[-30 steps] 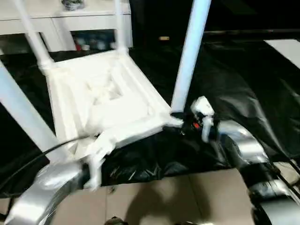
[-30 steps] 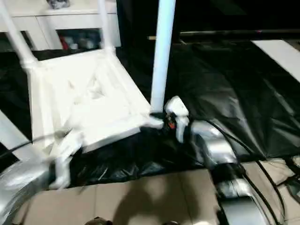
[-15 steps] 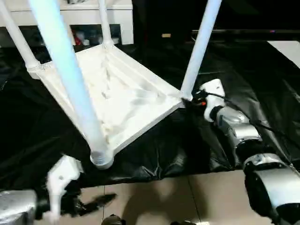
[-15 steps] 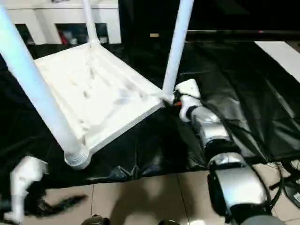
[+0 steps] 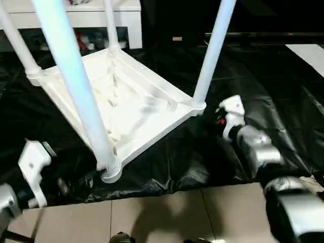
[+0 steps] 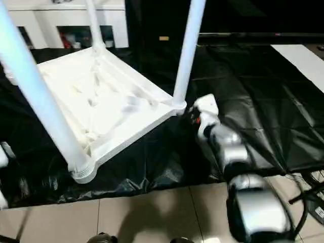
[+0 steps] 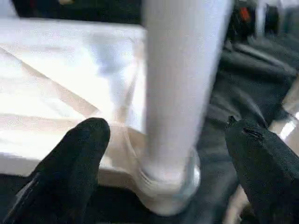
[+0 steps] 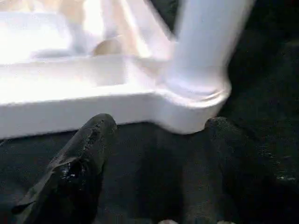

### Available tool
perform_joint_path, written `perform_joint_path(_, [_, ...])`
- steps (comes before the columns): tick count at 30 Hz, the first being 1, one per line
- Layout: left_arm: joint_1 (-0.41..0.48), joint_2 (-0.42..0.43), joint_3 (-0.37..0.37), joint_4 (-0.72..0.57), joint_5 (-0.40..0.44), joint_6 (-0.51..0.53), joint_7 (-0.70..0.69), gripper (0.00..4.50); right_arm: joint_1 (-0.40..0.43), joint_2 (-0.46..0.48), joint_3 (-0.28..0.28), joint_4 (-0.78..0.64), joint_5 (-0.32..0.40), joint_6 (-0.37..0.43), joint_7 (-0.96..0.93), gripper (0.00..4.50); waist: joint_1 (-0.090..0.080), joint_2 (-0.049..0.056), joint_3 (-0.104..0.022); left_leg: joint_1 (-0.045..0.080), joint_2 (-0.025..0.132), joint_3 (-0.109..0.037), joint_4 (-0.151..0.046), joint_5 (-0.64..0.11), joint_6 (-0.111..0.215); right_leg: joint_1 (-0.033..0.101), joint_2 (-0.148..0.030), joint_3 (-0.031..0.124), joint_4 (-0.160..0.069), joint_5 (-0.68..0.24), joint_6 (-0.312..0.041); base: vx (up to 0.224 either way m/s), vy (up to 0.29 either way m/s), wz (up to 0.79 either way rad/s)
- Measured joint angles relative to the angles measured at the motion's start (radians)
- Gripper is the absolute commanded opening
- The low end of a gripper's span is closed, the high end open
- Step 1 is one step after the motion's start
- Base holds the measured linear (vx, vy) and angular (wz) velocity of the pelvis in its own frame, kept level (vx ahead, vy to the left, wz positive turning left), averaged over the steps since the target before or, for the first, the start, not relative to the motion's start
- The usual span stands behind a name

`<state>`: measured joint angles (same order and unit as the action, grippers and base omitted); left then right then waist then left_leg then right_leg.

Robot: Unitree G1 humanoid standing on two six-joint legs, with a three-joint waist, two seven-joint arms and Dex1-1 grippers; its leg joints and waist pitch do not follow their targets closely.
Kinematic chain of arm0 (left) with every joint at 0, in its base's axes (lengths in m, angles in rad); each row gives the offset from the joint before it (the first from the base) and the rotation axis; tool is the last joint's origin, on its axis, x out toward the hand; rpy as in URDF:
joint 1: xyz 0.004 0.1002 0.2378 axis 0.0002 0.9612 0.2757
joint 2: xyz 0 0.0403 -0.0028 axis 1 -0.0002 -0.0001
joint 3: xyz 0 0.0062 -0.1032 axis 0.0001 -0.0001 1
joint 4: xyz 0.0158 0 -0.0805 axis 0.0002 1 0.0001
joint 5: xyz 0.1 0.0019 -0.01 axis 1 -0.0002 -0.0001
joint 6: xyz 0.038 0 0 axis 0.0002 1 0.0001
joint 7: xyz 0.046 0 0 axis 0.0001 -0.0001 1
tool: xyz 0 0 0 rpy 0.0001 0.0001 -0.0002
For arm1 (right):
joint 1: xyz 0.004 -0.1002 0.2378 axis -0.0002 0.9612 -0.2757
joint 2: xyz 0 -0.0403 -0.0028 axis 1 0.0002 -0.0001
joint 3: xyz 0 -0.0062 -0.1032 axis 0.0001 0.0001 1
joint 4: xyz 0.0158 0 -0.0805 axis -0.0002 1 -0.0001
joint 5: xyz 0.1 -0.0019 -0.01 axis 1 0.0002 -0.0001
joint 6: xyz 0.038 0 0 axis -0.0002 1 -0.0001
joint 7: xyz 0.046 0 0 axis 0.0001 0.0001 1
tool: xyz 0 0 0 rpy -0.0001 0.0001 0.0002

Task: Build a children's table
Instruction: Rotate table base

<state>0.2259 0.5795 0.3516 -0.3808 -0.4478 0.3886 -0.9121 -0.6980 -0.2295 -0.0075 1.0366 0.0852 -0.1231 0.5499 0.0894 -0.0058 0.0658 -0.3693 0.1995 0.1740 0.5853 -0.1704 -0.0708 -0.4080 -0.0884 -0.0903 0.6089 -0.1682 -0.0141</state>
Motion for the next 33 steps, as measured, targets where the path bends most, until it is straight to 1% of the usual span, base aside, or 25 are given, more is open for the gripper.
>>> perform_joint_path(1, [-0.009, -0.003, -0.001, 0.004, -0.010, -0.001, 0.001, 4.44, 0.000, 0.006, 0.002, 0.000, 0.000, 0.001, 0.001, 3.56, 0.000, 0.001, 0.000, 0.000, 0.000, 0.000, 0.001, 0.000, 0.000, 0.000, 0.000, 0.000, 0.001, 0.000, 0.000, 0.000, 0.000, 0.00])
perform_joint_path(4, [-0.074, -0.046, -0.020, 0.005, -0.050, 0.018, 0.003, 4.44, -0.003, 0.015, 0.003, -0.001, -0.006, 0.002, -0.003, 3.56, 0.003, 0.001, 0.000, 0.002, 0.001, 0.000, 0.004, 0.000, 0.000, 0.001, 0.000, 0.001, 0.002, 0.000, 0.000, 0.000, 0.000, 0.00])
perform_joint_path(6, [-0.132, -0.072, -0.070, 0.000, -0.078, 0.030, 0.003, 4.44, -0.015, 0.041, 0.016, 0.010, -0.020, 0.003, -0.013, 3.56, 0.001, 0.001, 0.000, 0.003, 0.001, 0.000, 0.005, 0.000, 0.000, 0.002, 0.000, 0.001, 0.002, 0.000, 0.000, 0.000, 0.000, 0.00])
perform_joint_path(9, [-0.184, -0.090, -0.131, 0.006, -0.077, 0.029, 0.011, 4.44, -0.027, 0.070, 0.024, 0.040, -0.039, 0.008, -0.024, 3.56, 0.000, 0.001, 0.000, 0.003, 0.001, 0.000, 0.005, 0.000, 0.000, 0.002, 0.000, 0.001, 0.003, 0.000, 0.000, 0.000, 0.000, 0.00])
perform_joint_path(12, [-0.230, -0.117, -0.194, 0.024, -0.064, 0.026, 0.010, 4.44, -0.050, 0.078, 0.041, 0.073, -0.057, 0.018, -0.047, 3.56, 0.002, 0.001, 0.000, 0.002, 0.001, 0.000, 0.006, 0.000, 0.000, 0.002, 0.000, 0.001, 0.003, 0.001, -0.001, 0.000, 0.000, 0.00])
perform_joint_path(15, [-0.267, -0.140, -0.248, 0.033, -0.055, 0.026, 0.009, 4.44, -0.073, 0.096, 0.049, 0.082, -0.062, 0.028, -0.061, 3.56, 0.001, 0.002, -0.001, 0.002, 0.001, -0.001, 0.006, 0.000, 0.000, 0.002, 0.000, 0.001, 0.004, 0.003, -0.004, 0.000, 0.000, 0.00])
perform_joint_path(19, [-0.317, -0.174, -0.304, 0.051, -0.046, 0.029, 0.012, 4.44, -0.087, 0.100, 0.044, 0.115, -0.062, 0.029, -0.073, 3.56, 0.000, 0.001, -0.001, 0.001, 0.001, 0.000, 0.005, 0.000, 0.000, 0.002, 0.000, 0.000, 0.003, 0.002, -0.004, 0.000, 0.000, 0.00])
perform_joint_path(22, [-0.360, -0.219, -0.363, 0.070, -0.028, 0.030, 0.025, 4.44, -0.095, 0.116, 0.035, 0.145, -0.062, 0.030, -0.089, 3.56, 0.000, 0.002, -0.001, 0.001, 0.001, 0.000, 0.005, 0.000, 0.000, 0.001, 0.000, 0.000, 0.003, 0.002, -0.004, 0.000, 0.000, 0.00])
perform_joint_path(26, [-0.402, -0.282, -0.431, 0.092, -0.015, 0.026, 0.044, 4.44, -0.095, 0.131, 0.028, 0.166, -0.062, 0.030, -0.095, 3.56, -0.007, 0.002, -0.001, 0.002, 0.002, 0.000, 0.006, 0.000, 0.000, 0.001, 0.000, 0.000, 0.004, 0.002, -0.004, 0.000, 0.000, 0.00])
perform_joint_path(28, [-0.430, -0.314, -0.455, 0.116, -0.006, 0.023, 0.050, 4.44, -0.097, 0.136, 0.021, 0.181, -0.062, 0.029, -0.100, 3.56, -0.007, 0.002, -0.001, 0.002, 0.003, 0.000, 0.006, 0.000, -0.001, 0.001, 0.001, 0.000, 0.004, 0.002, -0.004, 0.000, 0.000, 0.00])
perform_joint_path(33, [-0.492, -0.361, -0.512, 0.182, 0.037, -0.024, 0.057, 4.44, -0.102, 0.163, 0.014, 0.194, -0.061, 0.027, -0.112, 3.56, -0.017, 0.004, -0.001, 0.002, 0.004, 0.000, 0.006, 0.000, -0.001, 0.001, 0.002, 0.000, 0.004, 0.002, -0.004, 0.000, 0.000, 0.00])
